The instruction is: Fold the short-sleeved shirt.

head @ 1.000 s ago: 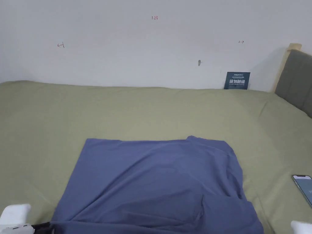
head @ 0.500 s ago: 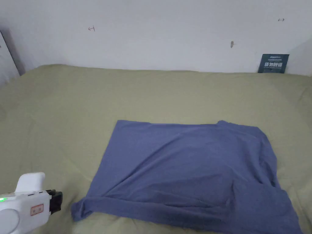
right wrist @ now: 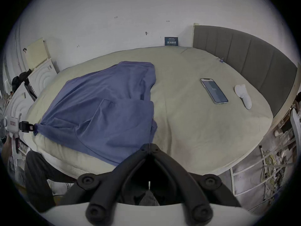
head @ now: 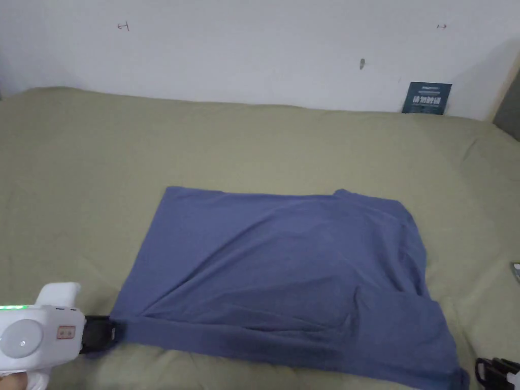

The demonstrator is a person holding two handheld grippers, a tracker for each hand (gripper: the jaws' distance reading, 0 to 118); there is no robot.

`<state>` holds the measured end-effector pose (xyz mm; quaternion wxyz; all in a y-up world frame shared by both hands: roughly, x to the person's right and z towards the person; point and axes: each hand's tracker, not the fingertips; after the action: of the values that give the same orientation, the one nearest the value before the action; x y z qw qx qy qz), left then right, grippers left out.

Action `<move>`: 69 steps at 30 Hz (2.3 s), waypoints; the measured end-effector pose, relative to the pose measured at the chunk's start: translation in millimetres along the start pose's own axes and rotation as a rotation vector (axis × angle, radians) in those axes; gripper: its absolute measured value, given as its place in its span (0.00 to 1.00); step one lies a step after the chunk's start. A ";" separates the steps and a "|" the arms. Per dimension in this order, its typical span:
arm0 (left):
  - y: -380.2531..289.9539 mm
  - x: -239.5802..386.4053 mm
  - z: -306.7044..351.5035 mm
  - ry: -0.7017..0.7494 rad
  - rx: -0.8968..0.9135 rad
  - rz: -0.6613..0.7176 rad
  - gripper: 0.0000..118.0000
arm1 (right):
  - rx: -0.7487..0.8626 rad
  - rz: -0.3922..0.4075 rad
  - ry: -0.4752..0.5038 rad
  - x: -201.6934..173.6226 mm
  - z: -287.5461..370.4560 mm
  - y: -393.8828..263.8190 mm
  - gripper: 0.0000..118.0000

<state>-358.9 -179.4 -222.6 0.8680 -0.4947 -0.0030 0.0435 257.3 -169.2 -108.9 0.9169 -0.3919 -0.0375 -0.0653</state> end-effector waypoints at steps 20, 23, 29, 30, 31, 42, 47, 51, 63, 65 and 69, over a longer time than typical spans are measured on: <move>-7.8 -1.0 9.1 -0.030 0.028 -0.003 0.03 | -0.137 0.032 0.071 -2.4 -29.7 -10.5 0.02; 1.3 -1.0 15.3 -0.040 0.048 -0.006 0.03 | -0.088 0.038 0.061 -6.8 -16.9 4.7 0.02; 49.9 7.6 22.8 -0.043 0.099 -0.054 0.03 | -0.014 0.037 0.074 -9.6 -21.3 64.2 0.02; 61.1 8.7 20.9 -0.043 0.098 -0.056 0.03 | -0.009 0.049 0.074 -10.3 -25.7 76.8 0.02; 70.2 9.8 18.7 -0.044 0.099 -0.056 0.03 | 0.003 0.066 0.062 -14.4 -29.1 85.5 0.02; 162.2 26.7 -50.5 -0.023 0.086 -0.072 0.03 | -0.033 0.143 0.005 -35.1 -118.4 184.4 0.02; 178.8 32.9 -91.5 -0.015 0.039 -0.082 0.03 | -0.098 0.175 -0.021 -37.3 -164.4 194.9 0.02; 184.0 32.3 -112.4 -0.024 0.013 -0.055 0.03 | -0.128 0.177 -0.037 -33.4 -186.2 193.4 0.02; 156.7 15.3 -59.9 -0.005 0.075 -0.013 0.82 | -0.066 0.092 0.011 -29.3 -131.1 170.6 0.84; 147.1 10.7 -45.5 0.001 0.086 -0.030 0.25 | -0.041 0.067 0.009 -27.7 -110.8 161.3 0.39; 122.8 5.9 -35.7 -0.030 0.064 -0.022 0.00 | -0.018 0.033 0.002 -13.9 -88.9 142.3 0.00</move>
<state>-360.2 -147.3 -346.5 0.8837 -0.4657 -0.0198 0.0415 266.3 -134.9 -273.5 0.9143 -0.4007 -0.0297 -0.0509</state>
